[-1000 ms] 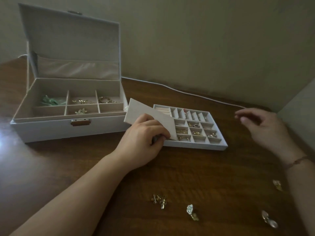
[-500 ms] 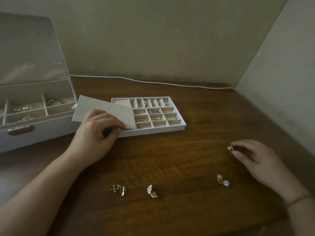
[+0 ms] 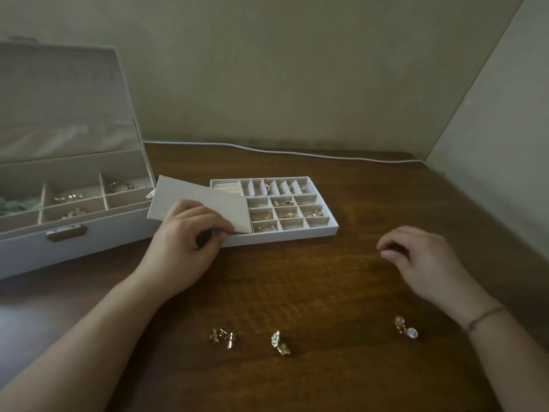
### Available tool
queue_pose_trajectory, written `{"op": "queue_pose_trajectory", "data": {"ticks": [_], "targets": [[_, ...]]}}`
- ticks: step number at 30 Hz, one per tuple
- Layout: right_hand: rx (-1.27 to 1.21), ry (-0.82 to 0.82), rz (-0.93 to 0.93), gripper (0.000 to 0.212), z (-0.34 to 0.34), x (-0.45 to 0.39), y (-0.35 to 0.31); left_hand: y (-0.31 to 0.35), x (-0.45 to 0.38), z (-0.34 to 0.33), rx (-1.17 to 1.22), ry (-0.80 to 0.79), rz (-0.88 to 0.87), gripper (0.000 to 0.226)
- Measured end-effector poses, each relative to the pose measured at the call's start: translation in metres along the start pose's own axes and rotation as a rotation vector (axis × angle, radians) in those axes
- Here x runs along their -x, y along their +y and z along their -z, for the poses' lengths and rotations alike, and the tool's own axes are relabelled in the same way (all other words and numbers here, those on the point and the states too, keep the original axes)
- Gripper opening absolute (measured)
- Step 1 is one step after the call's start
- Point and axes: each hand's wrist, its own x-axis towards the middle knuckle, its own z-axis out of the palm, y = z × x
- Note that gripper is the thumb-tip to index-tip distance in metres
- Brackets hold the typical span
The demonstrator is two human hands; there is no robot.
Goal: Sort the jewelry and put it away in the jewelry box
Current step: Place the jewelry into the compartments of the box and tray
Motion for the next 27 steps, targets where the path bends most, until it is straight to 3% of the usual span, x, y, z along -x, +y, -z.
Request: {"op": "queue_pose_trajectory", "data": {"ticks": [3,7,11,17,23,27], "targets": [[0.005,-0.042,0.008,0.024,0.004,-0.026,-0.008,0.000,0.001,0.001,0.007,-0.013,0.007,0.020],[-0.055,0.092,-0.049,0.032,0.020,-0.033,0.004,0.000,0.000,0.001,0.000,-0.020,0.005,0.018],[-0.065,0.026,-0.105,0.037,0.016,-0.004,0.017,-0.001,0.000,-0.001,0.000,-0.011,0.001,0.019],[-0.132,0.088,-0.085,0.020,0.002,0.026,0.017,-0.002,-0.001,-0.003,-0.013,0.000,-0.007,0.018],[0.093,-0.119,0.019,0.016,0.001,0.011,0.005,-0.002,0.000,-0.001,-0.002,-0.004,0.012,0.020],[0.133,-0.290,0.029,0.026,0.015,-0.015,-0.007,-0.001,0.000,0.001,0.003,-0.016,0.019,0.018]]}}
